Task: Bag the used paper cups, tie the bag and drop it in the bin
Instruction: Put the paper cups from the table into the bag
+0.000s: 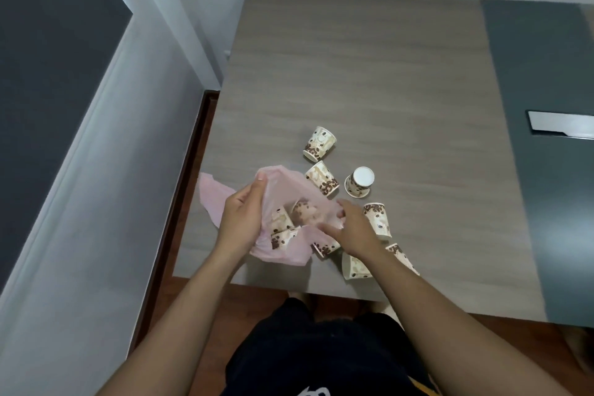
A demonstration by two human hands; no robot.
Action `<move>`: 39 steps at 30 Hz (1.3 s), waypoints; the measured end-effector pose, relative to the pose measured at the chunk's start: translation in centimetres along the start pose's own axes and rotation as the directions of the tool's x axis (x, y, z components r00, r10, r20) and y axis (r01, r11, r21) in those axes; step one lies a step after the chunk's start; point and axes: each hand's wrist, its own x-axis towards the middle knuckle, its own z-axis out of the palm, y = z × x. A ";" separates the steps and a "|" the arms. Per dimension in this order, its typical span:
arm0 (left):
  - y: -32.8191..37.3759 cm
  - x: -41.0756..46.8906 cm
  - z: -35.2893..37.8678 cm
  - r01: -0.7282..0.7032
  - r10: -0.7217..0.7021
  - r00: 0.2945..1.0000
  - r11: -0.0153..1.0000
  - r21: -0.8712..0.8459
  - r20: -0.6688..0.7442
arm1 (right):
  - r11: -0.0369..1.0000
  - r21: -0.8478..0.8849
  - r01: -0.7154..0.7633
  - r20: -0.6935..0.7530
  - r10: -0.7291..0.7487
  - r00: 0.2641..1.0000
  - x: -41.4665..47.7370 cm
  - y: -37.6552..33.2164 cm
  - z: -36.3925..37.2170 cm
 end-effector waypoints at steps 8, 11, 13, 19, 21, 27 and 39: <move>1.3 1.1 -6.2 -0.172 0.270 0.945 0.890 0.421 -0.185 | 0.894 -0.017 0.447 0.023 -0.446 0.895 0.2 -13.9 -3.2; 1.1 0.8 -7.9 -0.172 0.375 0.911 0.728 0.663 -0.175 | 0.836 0.008 0.549 0.044 -0.549 0.835 -0.9 -17.2 -5.6; 1.0 0.6 -8.7 -0.163 0.402 0.898 0.684 0.711 -0.180 | 0.861 -0.007 0.509 -0.041 -0.509 0.860 -0.4 -17.3 -6.9; -0.3 1.1 -9.5 -0.135 0.369 0.911 0.688 0.713 -0.183 | 0.938 0.119 0.326 -0.145 -0.309 0.940 1.3 -12.4 -8.5; -0.6 1.3 -8.5 -0.159 0.314 0.942 0.733 0.662 -0.121 | 0.984 -0.007 0.178 -0.027 -0.178 0.984 1.6 -8.8 -8.6; -1.8 1.3 -3.2 -0.098 0.123 0.992 0.894 0.437 -0.030 | 0.889 -0.388 -0.245 0.096 0.303 0.948 -0.3 3.1 -8.2; -3.0 1.9 1.6 -0.115 0.105 0.993 0.907 0.405 0.047 | 0.878 -0.245 -0.410 -0.071 0.406 0.911 -4.7 9.3 1.3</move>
